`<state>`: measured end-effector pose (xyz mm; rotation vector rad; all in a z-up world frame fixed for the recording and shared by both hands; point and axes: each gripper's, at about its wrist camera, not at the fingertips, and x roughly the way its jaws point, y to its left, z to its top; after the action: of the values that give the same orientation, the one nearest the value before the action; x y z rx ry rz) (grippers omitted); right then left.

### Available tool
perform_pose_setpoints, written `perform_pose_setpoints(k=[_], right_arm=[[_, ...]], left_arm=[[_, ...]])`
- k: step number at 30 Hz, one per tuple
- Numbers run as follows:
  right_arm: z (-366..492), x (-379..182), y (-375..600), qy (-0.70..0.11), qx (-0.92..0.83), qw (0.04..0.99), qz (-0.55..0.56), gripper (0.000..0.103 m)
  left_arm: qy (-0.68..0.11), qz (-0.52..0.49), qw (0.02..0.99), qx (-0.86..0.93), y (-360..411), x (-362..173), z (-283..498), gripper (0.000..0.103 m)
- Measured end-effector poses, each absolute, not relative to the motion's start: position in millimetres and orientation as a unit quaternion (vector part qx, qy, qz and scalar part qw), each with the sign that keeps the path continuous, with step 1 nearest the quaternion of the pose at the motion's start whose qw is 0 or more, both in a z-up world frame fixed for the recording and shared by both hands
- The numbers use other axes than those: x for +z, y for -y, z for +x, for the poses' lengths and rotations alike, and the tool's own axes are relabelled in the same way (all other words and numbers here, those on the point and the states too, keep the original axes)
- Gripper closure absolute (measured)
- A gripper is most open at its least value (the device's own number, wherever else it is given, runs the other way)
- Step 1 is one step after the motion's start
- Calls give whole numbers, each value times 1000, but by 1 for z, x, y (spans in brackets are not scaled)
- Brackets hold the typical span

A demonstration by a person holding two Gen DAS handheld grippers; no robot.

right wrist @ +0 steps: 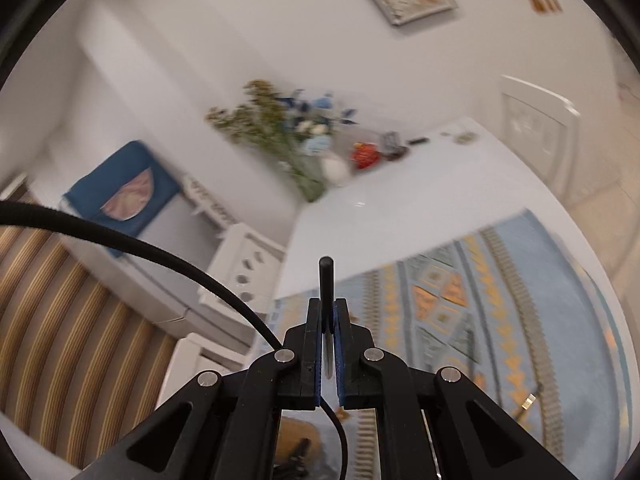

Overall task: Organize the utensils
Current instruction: 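Carry the chopsticks with the right tool into the wooden cup and open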

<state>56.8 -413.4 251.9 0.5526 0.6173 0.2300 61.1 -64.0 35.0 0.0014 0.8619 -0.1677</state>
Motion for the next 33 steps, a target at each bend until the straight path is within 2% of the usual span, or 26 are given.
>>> perform_pose_setpoints(k=[13,20,24,33], right_arm=[[81,246,350,-333,228,869,285,98],[78,240,334,-350,239,865,270,98],[76,235,327,-358,238,866,256,98],[75,228,297,-367,239,873,213,98]], left_arm=[[-370,3,926,-75,68,29,43,7],[-362,2,929,-74,72,25,41,7],[-384,-1,920,-72,68,21,48,6],[-340,27,938,-54,82,29,34,8]])
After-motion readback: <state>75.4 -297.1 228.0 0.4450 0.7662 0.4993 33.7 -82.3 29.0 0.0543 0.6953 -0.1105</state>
